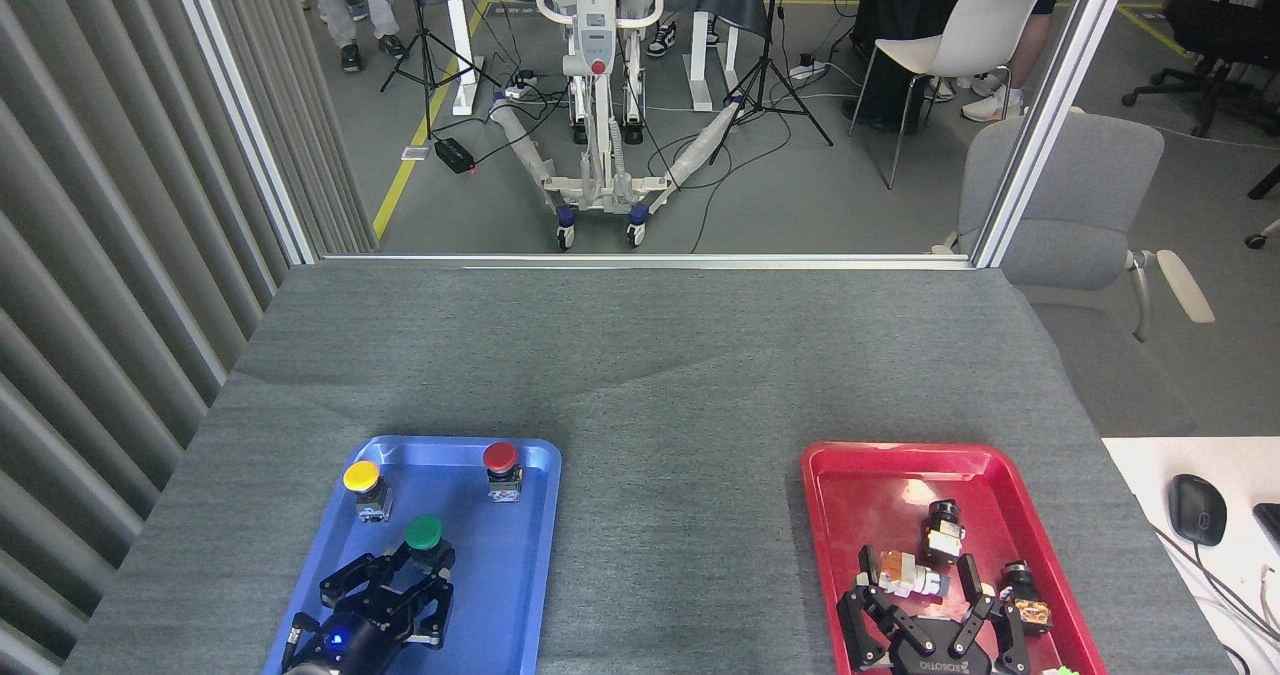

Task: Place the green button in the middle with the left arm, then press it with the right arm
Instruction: 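Grasp the green button with the left gripper, then carry the green button out of the tray to the table middle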

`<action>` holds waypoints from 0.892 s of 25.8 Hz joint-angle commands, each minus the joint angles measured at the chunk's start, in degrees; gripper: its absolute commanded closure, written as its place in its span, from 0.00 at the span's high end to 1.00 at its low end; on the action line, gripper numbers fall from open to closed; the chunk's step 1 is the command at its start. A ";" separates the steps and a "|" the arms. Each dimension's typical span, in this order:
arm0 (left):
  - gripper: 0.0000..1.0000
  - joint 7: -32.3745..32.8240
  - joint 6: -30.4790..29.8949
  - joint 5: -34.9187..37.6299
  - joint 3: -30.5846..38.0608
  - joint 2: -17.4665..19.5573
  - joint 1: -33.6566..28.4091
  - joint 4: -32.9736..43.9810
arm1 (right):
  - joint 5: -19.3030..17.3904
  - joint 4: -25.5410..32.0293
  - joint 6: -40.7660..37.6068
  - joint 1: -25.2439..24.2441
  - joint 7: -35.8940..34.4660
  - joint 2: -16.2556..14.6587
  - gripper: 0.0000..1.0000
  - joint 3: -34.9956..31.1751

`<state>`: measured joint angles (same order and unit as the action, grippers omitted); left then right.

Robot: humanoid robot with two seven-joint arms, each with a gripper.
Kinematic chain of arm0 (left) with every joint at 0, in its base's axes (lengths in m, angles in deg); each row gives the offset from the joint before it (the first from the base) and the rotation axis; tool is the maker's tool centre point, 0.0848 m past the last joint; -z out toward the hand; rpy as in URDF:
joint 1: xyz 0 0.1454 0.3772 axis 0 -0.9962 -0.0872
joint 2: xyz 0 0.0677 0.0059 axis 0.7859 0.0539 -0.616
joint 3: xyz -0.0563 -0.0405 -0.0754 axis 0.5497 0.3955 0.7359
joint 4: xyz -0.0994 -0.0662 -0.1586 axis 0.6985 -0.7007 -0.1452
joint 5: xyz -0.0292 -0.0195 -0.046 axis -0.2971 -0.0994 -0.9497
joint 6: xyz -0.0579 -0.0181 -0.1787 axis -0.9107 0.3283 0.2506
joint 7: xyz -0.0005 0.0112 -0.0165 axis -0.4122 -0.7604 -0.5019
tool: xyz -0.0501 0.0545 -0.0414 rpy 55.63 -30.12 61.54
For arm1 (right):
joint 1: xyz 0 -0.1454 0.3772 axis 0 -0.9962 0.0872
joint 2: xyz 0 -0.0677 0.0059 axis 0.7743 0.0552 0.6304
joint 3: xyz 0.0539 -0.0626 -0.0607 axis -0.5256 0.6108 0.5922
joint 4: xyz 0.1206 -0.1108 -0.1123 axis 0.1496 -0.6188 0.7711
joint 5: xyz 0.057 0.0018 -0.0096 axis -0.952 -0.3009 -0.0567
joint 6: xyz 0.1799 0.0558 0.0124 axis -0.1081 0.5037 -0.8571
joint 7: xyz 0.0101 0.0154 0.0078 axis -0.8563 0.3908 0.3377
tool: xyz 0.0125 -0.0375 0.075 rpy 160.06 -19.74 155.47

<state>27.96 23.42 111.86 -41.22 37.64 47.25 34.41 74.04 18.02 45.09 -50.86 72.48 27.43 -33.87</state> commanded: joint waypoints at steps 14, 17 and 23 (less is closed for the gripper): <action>0.00 -3.67 -6.13 1.09 -12.22 -8.61 5.54 5.24 | 0.00 0.00 0.00 0.00 0.03 0.00 1.00 0.06; 0.00 -3.76 -3.75 3.90 -15.21 -13.28 9.23 -1.71 | 0.00 0.00 0.00 0.00 0.03 0.00 1.00 0.06; 0.01 -4.38 0.20 5.31 -18.55 -16.62 13.10 -13.31 | 0.00 0.00 0.00 0.00 0.03 0.08 1.00 -0.02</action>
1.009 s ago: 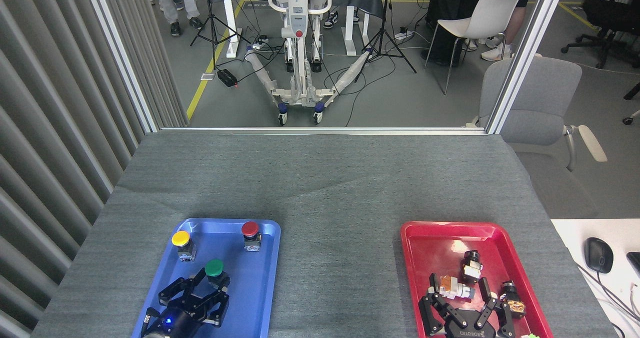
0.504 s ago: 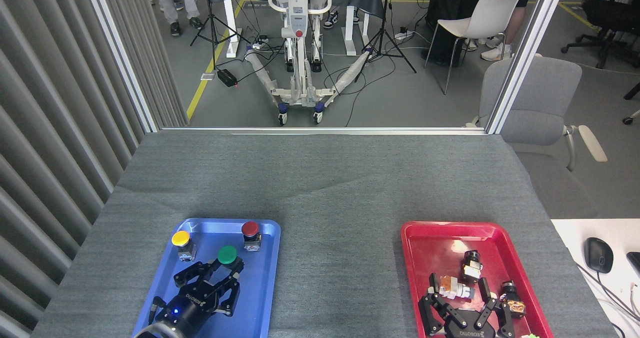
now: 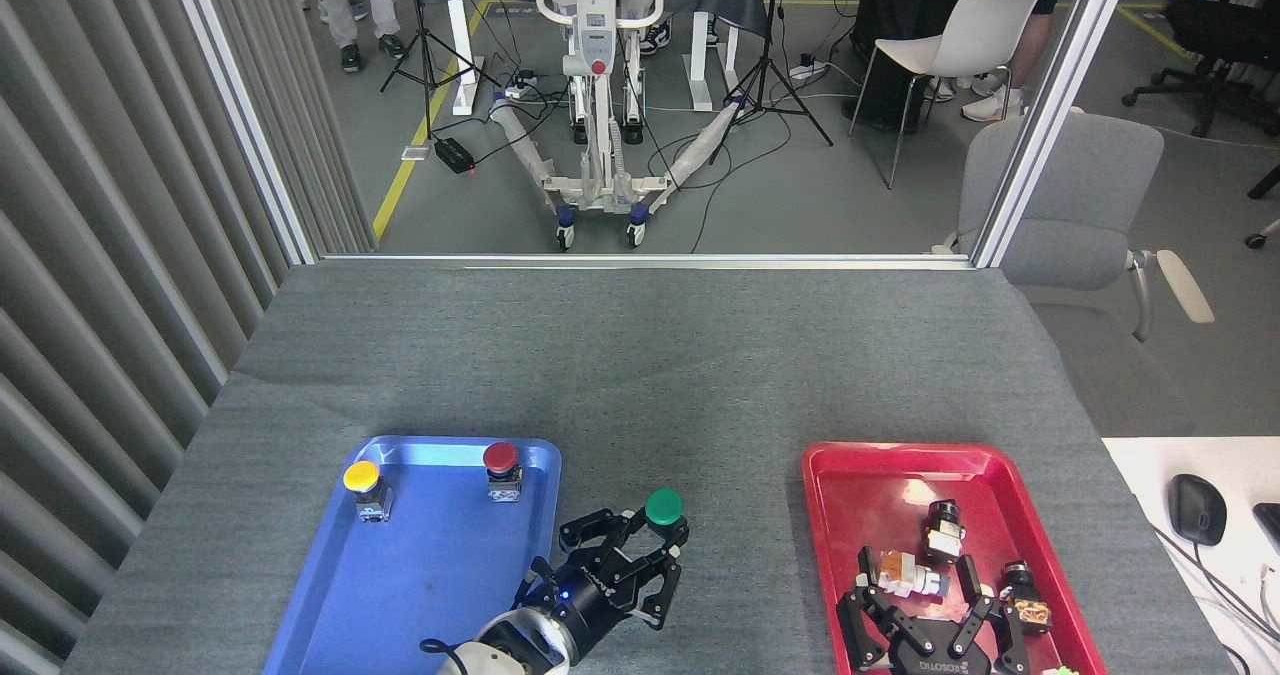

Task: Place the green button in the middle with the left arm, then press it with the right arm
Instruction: 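Carry the green button out of the tray to the table middle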

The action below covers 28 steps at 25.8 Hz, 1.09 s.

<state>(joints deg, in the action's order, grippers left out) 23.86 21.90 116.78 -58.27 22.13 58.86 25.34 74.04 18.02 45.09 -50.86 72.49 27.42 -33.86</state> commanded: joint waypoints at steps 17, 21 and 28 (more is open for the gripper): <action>1.00 -1.42 2.07 -0.05 -3.43 -0.93 0.60 -3.97 | -0.09 0.00 0.00 0.00 0.02 0.18 1.00 0.14; 1.00 -0.45 2.33 -0.84 -2.46 -0.05 -3.00 5.96 | -0.09 -0.09 0.00 0.00 0.02 0.36 1.00 0.14; 1.00 3.15 8.57 -2.69 9.40 2.85 -14.34 26.88 | 0.00 -0.09 0.00 0.00 -0.07 0.44 1.00 0.14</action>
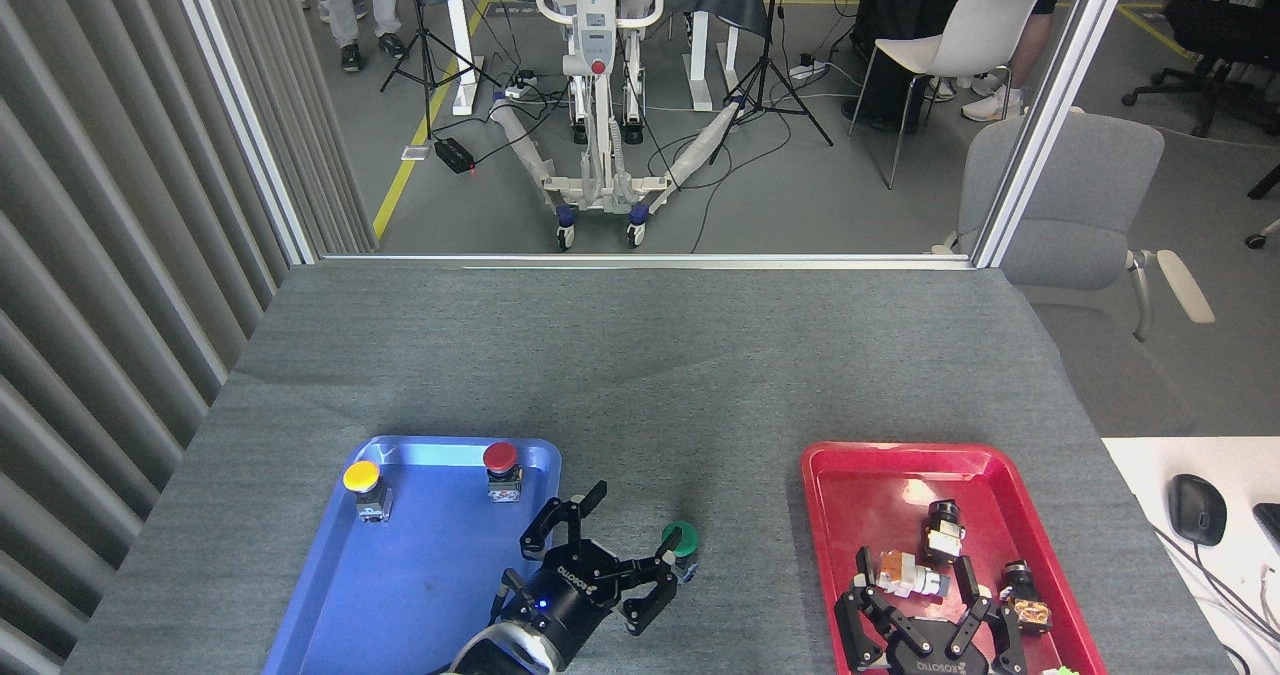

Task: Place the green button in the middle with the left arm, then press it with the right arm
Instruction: 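Release the green button and withdraw the left gripper to the tray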

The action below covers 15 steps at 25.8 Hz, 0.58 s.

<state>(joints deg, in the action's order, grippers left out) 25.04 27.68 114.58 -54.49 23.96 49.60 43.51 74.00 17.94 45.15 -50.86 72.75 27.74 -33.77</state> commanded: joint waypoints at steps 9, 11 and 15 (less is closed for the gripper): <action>1.00 6.72 2.53 -4.70 21.01 3.13 -12.11 17.67 | -0.23 -0.01 -0.15 0.00 -0.15 0.13 1.00 0.67; 1.00 7.68 2.36 -6.72 22.76 3.92 -12.73 18.82 | -0.23 -0.10 -0.15 0.00 -0.15 0.13 1.00 0.76; 1.00 7.95 2.36 -9.71 23.29 5.59 -13.61 19.25 | -0.23 -0.45 0.03 0.00 -0.24 0.13 0.99 1.11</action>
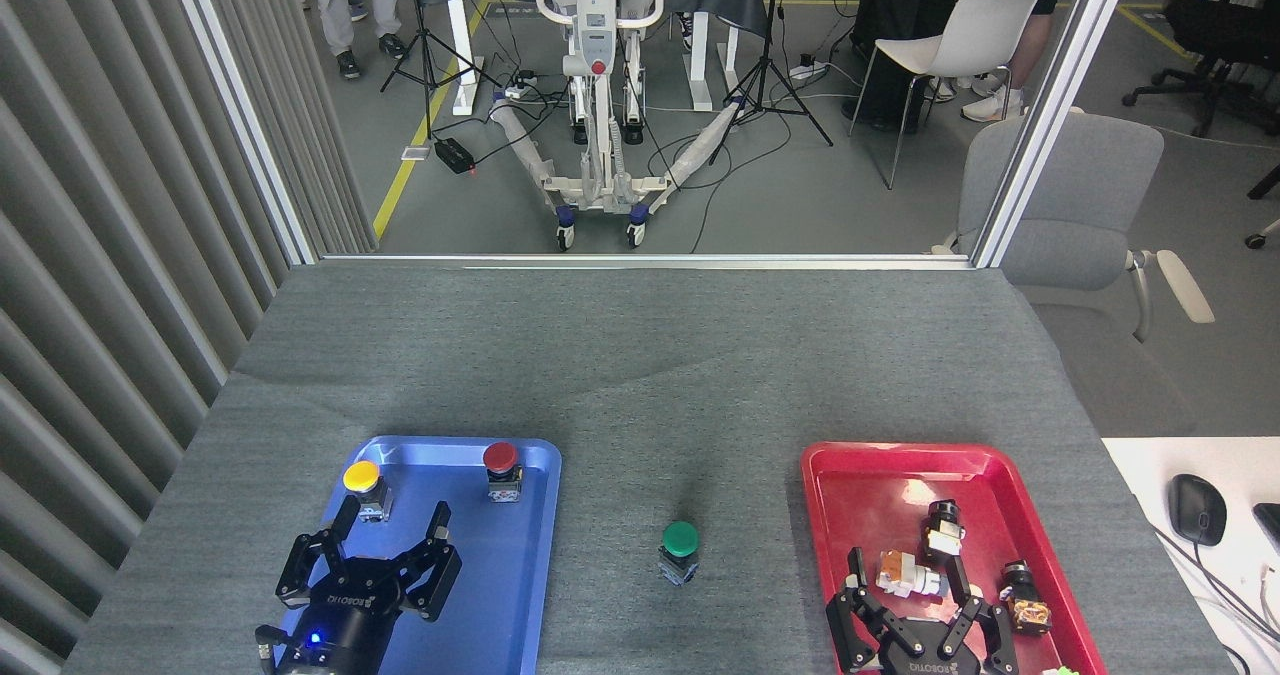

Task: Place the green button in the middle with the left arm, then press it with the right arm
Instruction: 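Release the green button and withdraw the left gripper to the tray, then move the right gripper from the red tray toward the green button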

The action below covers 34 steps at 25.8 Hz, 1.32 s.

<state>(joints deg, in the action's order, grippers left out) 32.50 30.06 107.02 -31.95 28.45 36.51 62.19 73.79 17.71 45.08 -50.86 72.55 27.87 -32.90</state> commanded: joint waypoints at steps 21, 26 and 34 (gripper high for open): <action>1.00 1.28 0.59 -2.86 0.66 1.01 -0.51 3.74 | 0.69 -3.55 -2.28 2.73 3.31 1.23 0.00 5.15; 1.00 1.45 0.59 -2.86 0.66 1.10 -0.51 3.56 | 1.92 -6.63 -1.84 5.28 3.39 1.49 0.00 7.44; 1.00 1.45 0.41 -2.77 0.66 1.10 -0.60 3.39 | 2.27 -13.13 -0.26 10.73 3.48 3.16 0.00 12.71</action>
<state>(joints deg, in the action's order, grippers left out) 33.95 30.48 104.21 -31.29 29.54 35.93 65.69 75.95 6.86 44.09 -41.96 76.03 30.37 -22.26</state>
